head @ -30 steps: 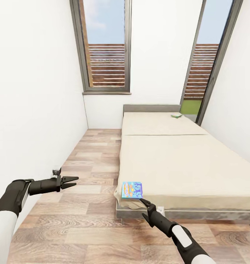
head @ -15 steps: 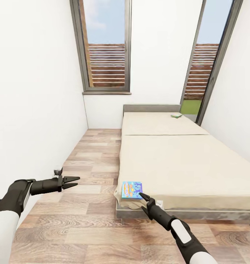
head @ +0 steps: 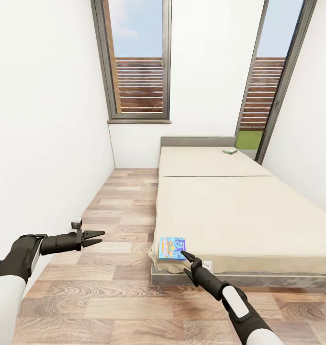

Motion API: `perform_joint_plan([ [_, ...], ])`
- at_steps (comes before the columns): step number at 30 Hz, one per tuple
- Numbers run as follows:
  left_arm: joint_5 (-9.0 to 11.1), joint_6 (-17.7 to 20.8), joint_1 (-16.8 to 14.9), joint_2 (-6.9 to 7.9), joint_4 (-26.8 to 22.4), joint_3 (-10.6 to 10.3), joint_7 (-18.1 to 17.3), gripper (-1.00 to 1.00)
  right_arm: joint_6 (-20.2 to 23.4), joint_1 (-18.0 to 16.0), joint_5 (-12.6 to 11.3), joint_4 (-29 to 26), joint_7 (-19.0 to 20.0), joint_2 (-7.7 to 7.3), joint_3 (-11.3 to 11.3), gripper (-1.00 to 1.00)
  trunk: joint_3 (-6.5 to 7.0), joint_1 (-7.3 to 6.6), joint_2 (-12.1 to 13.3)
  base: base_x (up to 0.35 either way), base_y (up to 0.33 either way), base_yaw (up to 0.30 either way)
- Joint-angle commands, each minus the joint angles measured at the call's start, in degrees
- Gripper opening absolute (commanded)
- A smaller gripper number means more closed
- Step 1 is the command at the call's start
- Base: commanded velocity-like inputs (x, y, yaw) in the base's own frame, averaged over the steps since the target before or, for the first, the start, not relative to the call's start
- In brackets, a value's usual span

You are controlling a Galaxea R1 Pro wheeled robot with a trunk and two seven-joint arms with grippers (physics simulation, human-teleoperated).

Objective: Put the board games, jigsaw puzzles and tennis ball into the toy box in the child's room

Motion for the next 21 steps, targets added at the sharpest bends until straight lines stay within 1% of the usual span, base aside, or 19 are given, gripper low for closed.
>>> perform_joint_plan([
  [1,-0.61,0.6,-0.05,-0.05,-0.04,0.18,-0.48,1.0,0.47,-0.03,-0.18,0.0,0.03,0.05,-0.34,1.0,-0.05,-0.01,-0.02,0.0,0.0,0.0],
  [21,-0.6,0.53,-0.05,-0.02,-0.04,0.13,-0.48,1.0,0.41,-0.03,-0.15,-0.02,-0.04,-0.02,-0.33,1.0,-0.05,-0.01,-0.02,0.007,0.001,0.0],
])
